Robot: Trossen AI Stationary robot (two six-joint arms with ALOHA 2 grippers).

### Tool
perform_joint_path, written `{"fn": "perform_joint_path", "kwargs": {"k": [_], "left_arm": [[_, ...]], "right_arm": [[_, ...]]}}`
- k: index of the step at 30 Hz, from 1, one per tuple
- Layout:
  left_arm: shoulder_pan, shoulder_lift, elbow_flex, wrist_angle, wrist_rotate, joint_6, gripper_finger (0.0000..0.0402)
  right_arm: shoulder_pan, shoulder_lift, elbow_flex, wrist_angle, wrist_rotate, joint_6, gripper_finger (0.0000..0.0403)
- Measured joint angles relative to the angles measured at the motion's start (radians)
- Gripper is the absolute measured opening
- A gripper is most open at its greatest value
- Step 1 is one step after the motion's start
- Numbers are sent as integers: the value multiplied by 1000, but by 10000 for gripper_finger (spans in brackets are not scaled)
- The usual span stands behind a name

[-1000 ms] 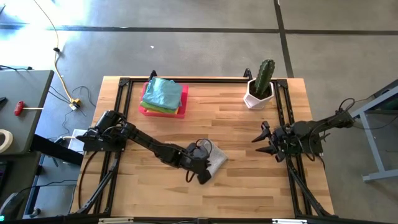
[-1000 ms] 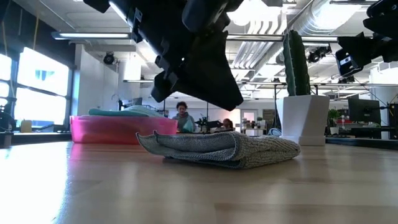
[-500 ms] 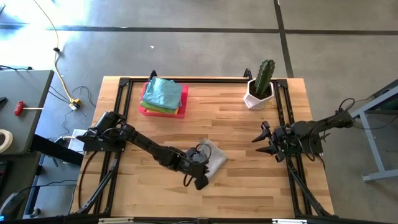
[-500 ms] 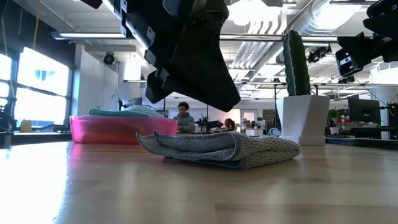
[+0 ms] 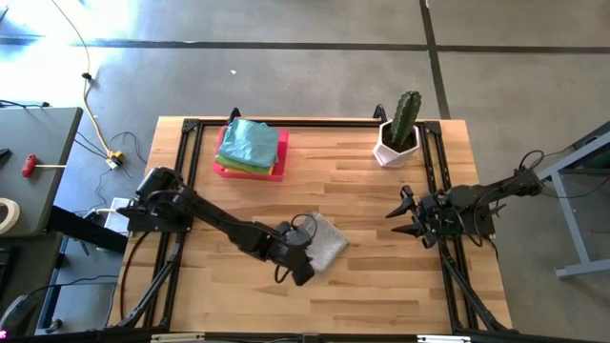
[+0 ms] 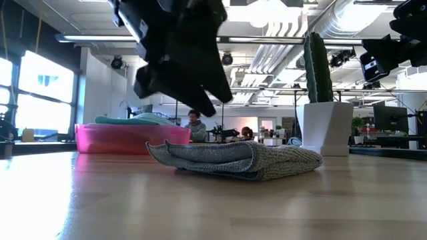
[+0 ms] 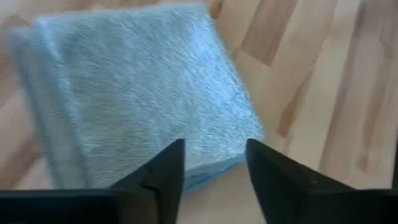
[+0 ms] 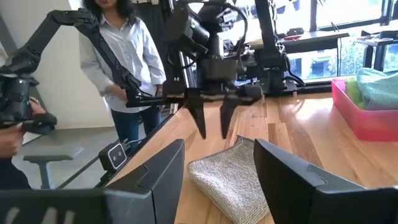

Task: Fold microfiber towels
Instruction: Put the gray towel into the bin

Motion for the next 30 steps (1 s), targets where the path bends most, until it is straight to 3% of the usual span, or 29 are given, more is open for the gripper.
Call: {"fn": "perform_joint_path", "kwargs": {"k": [6,12,20,26,30], "left_arm": [[-45,-74,2,-169,-96,-92,238],[-53,-99,0,-326,-144,-177,264],[47,-98,-39,-285,-44,-122,263],[109,-111,-122,-194,-6,-125,264],[160,-136,-208,-58,82,-119,264]], "right_arm": [[0,0,0,0,0,0,185],[0,1,0,0,0,0,185],[0,1,0,0,0,0,185],[0,2,0,0,0,0,185],[0,2,0,0,0,0,185]]}}
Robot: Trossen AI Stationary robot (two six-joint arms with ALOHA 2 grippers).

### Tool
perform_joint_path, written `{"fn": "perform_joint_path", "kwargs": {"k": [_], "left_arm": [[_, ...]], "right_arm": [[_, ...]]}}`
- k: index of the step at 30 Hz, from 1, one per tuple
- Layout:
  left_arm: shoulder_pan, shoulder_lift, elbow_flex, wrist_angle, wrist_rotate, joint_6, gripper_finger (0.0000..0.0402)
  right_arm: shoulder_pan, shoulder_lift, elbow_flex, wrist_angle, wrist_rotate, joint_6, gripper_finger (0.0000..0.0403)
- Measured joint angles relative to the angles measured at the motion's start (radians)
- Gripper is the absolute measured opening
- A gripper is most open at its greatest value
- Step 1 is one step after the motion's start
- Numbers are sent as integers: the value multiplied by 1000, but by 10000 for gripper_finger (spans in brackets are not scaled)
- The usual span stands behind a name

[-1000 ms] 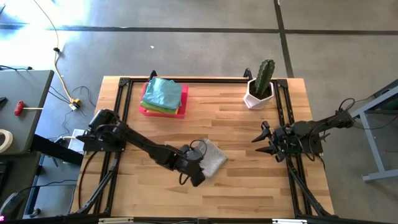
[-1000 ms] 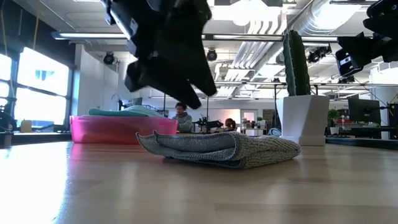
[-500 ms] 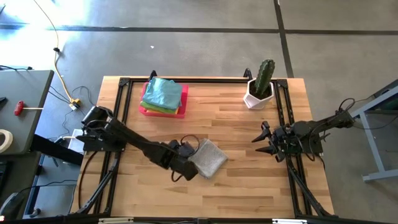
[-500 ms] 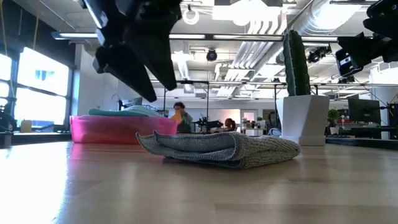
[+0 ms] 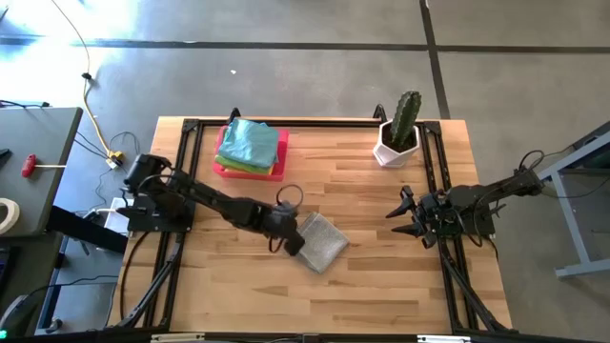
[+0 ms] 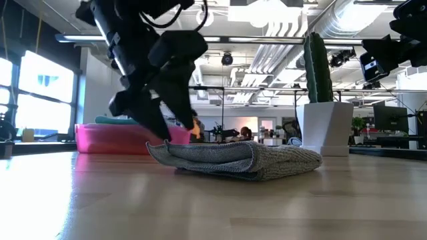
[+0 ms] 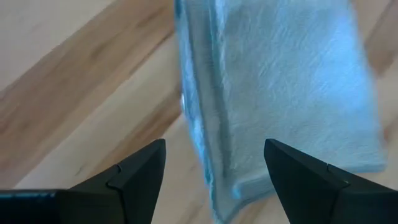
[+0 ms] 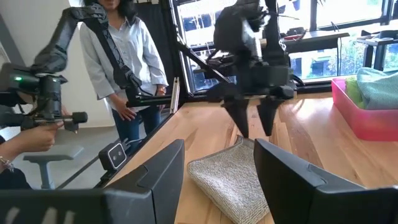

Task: Fold microfiber towels
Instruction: Put the gray towel into the bin

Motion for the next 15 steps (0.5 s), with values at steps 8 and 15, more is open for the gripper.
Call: {"fn": "perform_joint_path", "kwargs": {"k": [8,15], "left_arm": [[89,-24,-178,380,132,-48,265],[99,-4,-242,545,170,-93,265]], "right_arm": [[0,10,0,0,0,0,185],[0,19,0,0,0,0,185]]}}
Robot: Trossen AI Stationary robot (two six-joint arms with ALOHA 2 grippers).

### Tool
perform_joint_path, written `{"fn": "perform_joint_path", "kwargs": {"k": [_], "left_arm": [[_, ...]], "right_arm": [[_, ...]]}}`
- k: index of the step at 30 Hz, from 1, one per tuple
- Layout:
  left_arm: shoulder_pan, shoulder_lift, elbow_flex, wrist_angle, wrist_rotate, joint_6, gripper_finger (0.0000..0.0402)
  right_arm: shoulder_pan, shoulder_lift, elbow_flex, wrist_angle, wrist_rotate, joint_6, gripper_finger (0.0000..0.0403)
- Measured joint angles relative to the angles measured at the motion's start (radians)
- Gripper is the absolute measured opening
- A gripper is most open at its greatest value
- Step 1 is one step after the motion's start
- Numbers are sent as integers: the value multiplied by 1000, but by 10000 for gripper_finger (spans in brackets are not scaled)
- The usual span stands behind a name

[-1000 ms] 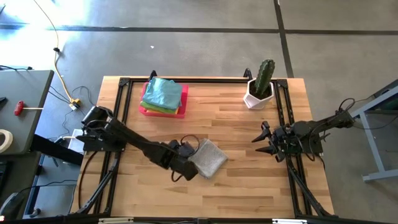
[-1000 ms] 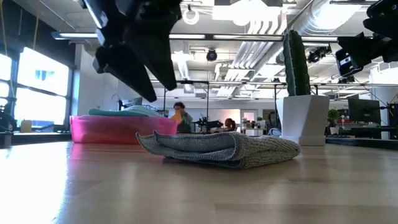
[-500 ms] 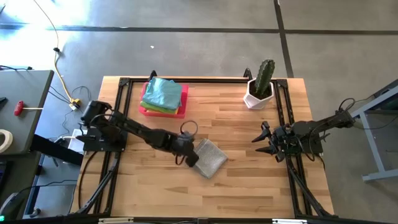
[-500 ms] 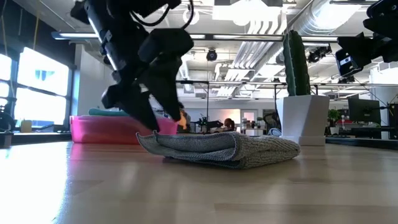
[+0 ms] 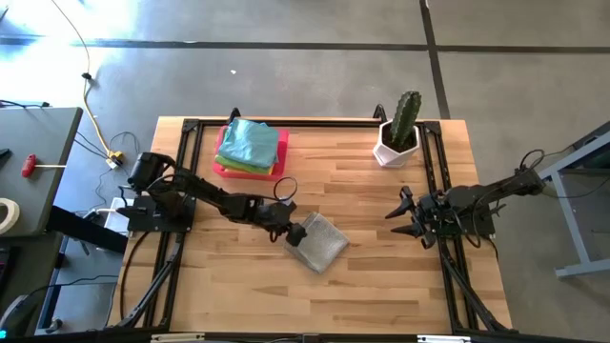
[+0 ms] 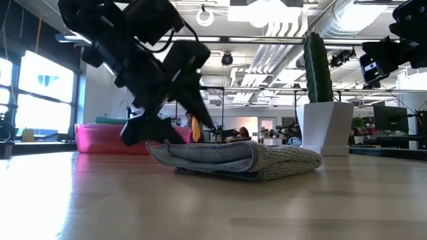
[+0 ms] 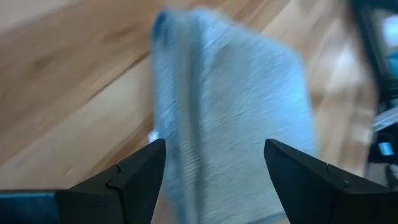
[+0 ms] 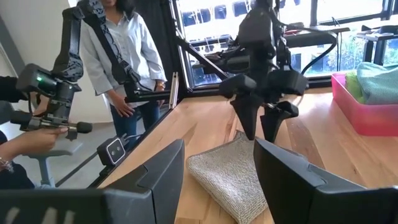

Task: Fold microfiber towels
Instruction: Put the gray towel into the bin

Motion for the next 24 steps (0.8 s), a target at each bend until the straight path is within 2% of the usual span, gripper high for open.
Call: {"fn": "perform_joint_path", "kwargs": {"k": [6,17,21,24], "left_arm": [[-15,45,13,27,4,-21,265],[-39,156,116,58,15,11,259],[-38,187,144,61,16,36,233],[-38,212,154,64,13,51,196]], "right_arm": [[0,1,0,0,0,0,185],[0,16,0,0,0,0,185],[0,24,0,0,0,0,185],[0,24,0,0,0,0,185]]}}
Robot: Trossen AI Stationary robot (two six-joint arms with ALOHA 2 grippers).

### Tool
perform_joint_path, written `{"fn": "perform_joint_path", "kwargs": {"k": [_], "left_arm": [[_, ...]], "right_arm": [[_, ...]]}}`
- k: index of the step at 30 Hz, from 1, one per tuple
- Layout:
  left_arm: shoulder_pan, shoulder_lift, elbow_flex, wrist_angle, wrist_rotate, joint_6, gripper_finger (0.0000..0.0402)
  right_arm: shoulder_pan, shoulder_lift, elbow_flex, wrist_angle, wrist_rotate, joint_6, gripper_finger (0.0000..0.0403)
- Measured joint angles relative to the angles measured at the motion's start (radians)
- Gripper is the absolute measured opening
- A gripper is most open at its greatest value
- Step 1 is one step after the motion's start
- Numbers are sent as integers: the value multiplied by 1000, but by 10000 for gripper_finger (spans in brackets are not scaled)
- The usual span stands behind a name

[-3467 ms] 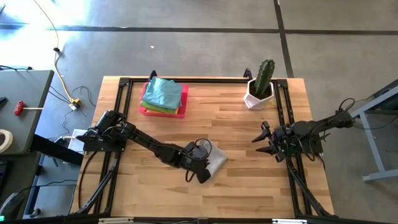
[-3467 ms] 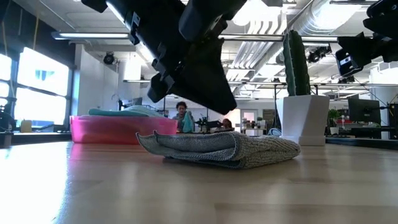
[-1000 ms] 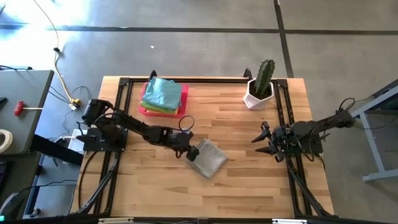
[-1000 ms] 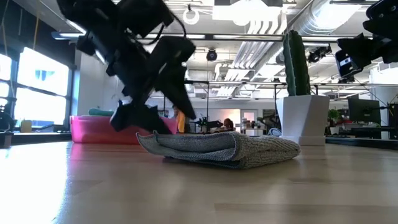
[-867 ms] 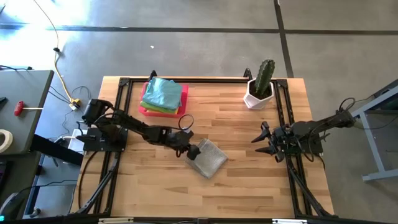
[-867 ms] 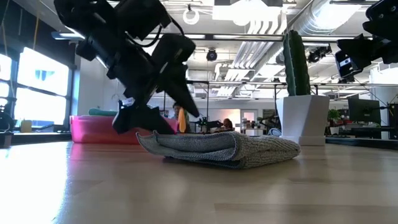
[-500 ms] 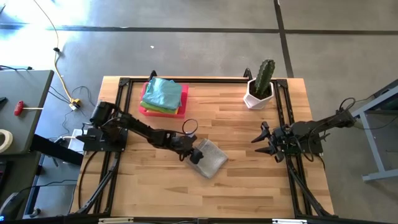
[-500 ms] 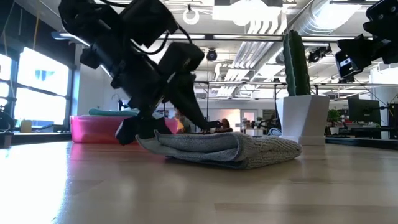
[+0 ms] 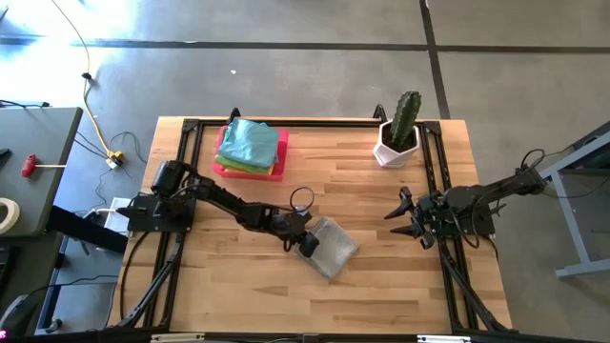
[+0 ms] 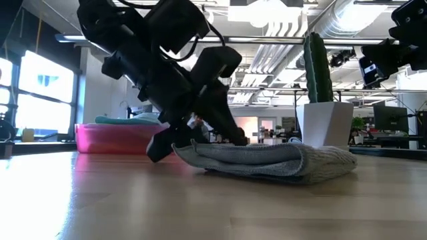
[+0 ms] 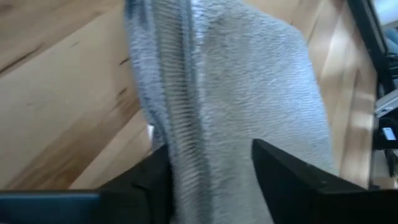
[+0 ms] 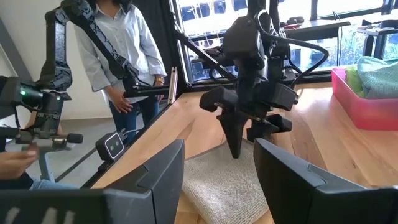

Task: Fold microfiber towels
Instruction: Put the gray towel into the bin

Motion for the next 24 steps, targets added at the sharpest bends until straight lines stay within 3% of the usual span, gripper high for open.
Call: {"fn": "perform_joint_path", "kwargs": {"k": [10,17,24], "left_arm": [[0,10,-4,8,1,81,13],[-11,3,73,-59,0,208,6],[11,0,244,-321,-47,414,2]], "right_arm": [[0,4,0,0,0,0,185],[0,4,0,0,0,0,185],[0,3,0,0,0,0,185]]}}
